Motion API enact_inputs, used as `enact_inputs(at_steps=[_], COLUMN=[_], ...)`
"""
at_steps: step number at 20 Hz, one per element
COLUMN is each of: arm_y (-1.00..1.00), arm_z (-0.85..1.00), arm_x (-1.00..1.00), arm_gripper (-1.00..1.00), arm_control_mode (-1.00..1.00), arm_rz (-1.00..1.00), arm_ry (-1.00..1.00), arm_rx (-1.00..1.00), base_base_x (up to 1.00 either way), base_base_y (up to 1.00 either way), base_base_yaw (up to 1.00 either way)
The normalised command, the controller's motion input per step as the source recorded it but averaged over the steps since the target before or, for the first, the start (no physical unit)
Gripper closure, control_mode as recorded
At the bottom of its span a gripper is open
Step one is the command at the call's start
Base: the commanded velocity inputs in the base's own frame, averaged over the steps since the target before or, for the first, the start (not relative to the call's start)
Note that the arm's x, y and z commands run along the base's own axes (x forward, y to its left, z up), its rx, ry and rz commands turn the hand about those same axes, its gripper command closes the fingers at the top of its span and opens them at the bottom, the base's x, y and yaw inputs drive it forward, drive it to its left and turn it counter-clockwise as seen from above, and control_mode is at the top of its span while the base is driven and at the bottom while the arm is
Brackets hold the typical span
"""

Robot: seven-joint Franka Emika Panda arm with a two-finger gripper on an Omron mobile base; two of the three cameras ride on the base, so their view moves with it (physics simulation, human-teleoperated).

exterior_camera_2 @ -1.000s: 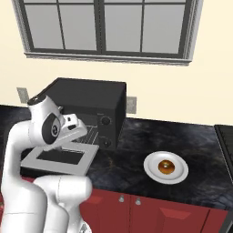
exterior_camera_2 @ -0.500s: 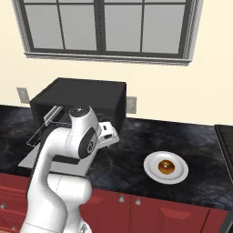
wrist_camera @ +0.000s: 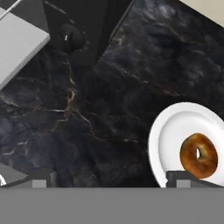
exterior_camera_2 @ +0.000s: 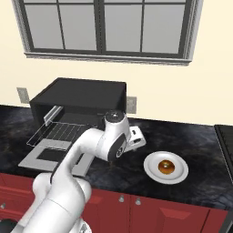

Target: Pick up the bagel from the plate, place it on the toaster oven rack, close the door, and set the timer.

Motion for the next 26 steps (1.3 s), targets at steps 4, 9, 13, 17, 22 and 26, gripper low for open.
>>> enact_inputs(at_steps=[4,9,13,17,22,26], arm_y=[-0.79,-0.67,-0.58,-0.42,-0.39,-0.26], arm_z=[-0.20,-0.26,-0.36,-0.32,-0.02,-0.02], arm_x=[0.38,0.22,0.30,0.18,0.05,0.03], arm_gripper=[-1.00,-1.00,-1.00,-1.00,-1.00,-1.00], arm_control_mode=[-1.00,-1.00,-1.00,-1.00,-1.00,-1.00], arm_rz=[-0.03,-0.02,-0.01,0.00,-0.01,-0.07], arm_ry=[0.16,0.12,0.11,0.05,0.00,0.00], arm_rx=[0.01,0.00,0.00,0.00,0.11,0.23], base_base_x=[0.00,0.00,0.00,0.00,0.00,0.00], base_base_y=[0.00,0.00,0.00,0.00,0.00,0.00], base_base_yaw=[0.00,0.00,0.00,0.00,0.00,0.00])
